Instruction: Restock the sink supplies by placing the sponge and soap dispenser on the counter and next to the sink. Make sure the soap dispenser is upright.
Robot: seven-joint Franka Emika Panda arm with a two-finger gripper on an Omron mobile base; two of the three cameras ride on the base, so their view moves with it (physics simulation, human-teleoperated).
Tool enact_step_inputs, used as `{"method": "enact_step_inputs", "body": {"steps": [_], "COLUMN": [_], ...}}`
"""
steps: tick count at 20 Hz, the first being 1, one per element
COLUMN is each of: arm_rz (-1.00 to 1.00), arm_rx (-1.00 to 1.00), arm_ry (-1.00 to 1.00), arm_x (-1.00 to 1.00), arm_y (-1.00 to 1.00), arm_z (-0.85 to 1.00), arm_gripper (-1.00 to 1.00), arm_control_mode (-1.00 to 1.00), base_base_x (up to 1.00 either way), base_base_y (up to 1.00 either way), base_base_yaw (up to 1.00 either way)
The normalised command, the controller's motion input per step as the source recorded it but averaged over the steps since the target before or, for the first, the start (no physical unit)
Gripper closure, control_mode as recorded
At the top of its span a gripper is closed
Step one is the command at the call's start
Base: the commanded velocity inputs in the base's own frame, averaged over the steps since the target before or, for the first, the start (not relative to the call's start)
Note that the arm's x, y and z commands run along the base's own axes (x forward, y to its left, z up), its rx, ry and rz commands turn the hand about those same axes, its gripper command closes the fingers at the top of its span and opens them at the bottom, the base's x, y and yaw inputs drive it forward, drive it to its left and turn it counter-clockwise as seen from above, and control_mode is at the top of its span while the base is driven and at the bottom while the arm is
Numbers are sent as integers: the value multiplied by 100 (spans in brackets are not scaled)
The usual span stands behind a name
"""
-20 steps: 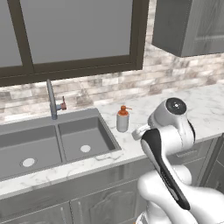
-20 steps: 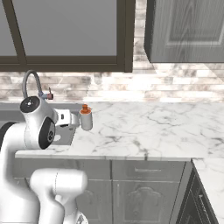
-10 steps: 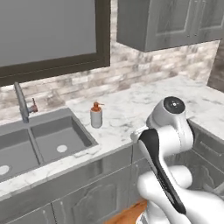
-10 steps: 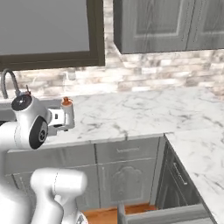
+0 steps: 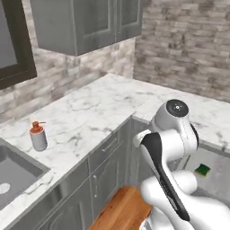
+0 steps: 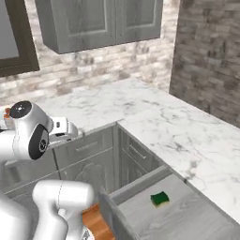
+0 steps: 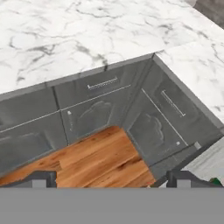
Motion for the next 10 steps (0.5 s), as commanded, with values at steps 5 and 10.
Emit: {"method": "enact_step_inputs", "body": {"steps": [5,10], "arm_rz": [0,0], "arm_rx": [0,0], "arm_ry": [0,0], "arm_x": [0,0], "arm_y": [0,0], "arm_z": [0,0], "arm_gripper": [-100,-100], "arm_control_mode": [100,100], "base_base_x": [-22,-20], "base_base_y": [-54,-45], "base_base_yaw": [-68,-68]}}
